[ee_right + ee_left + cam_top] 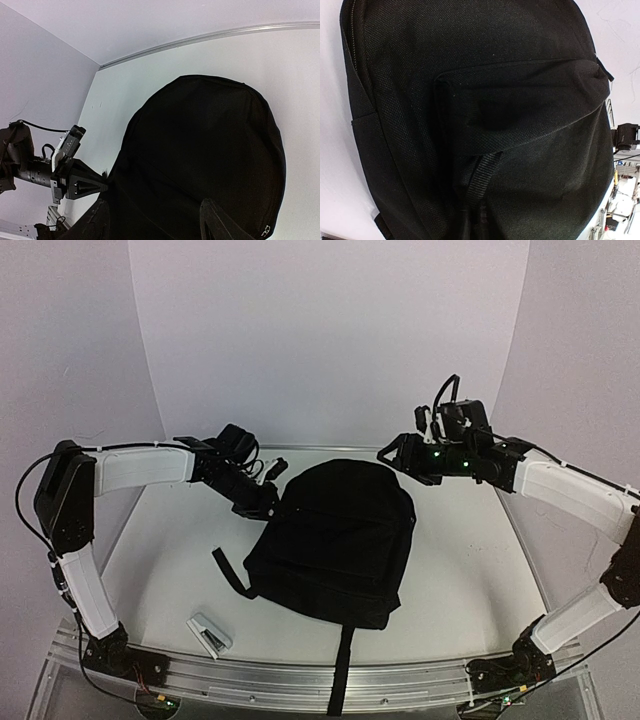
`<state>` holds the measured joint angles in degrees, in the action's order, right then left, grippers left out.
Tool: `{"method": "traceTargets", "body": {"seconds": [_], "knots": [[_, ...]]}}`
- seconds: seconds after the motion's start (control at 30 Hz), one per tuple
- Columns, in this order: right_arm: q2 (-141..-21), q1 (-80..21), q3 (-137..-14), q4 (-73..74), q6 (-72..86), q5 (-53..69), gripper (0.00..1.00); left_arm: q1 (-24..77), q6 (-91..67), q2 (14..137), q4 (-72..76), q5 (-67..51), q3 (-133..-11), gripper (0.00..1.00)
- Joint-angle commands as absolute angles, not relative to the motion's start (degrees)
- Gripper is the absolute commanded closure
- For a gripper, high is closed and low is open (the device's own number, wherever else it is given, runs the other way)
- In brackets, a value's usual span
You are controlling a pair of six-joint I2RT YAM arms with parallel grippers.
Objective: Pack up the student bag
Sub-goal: Zip the student bag at the center of the board.
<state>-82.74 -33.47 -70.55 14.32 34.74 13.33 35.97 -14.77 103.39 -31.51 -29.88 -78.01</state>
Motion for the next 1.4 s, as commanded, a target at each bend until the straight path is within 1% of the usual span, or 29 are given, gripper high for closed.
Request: {"method": "traceTargets", "body": {"seconds": [0.0, 0.37, 0.57, 0.7, 1.03, 1.37], "knots": [[-80.5, -33.8, -70.2, 13.8, 34.7, 12.2, 0.39, 35.9, -13.6, 103.1, -31.0, -31.5, -80.4, 0.99], [-80.7, -34.9, -69.3, 13.4, 36.4, 12.6, 0.39, 37.3, -17.3, 101.5, -27.0, -37.9, -80.9, 1.0], [-82.4, -37.1, -68.6, 11.7, 38.1, 11.1, 0.4, 41.5, -18.0, 104.4, -26.3, -36.1, -83.6, 1.0], [-82.8, -38.4, -67.0, 11.1, 38.6, 9.6, 0.32, 43.5, -18.5, 105.1, -25.8, -33.0, -85.2, 1.0], [-84.6, -38.9, -58.0, 2.6, 43.7, 11.2, 0.34, 47.6, -24.2, 110.0, -20.4, -31.7, -88.4, 1.0], [-85.0, -39.0, -57.8, 1.2, 44.0, 10.6, 0.35, 52.6, -25.3, 111.7, -19.9, -27.0, -89.5, 1.0]]}}
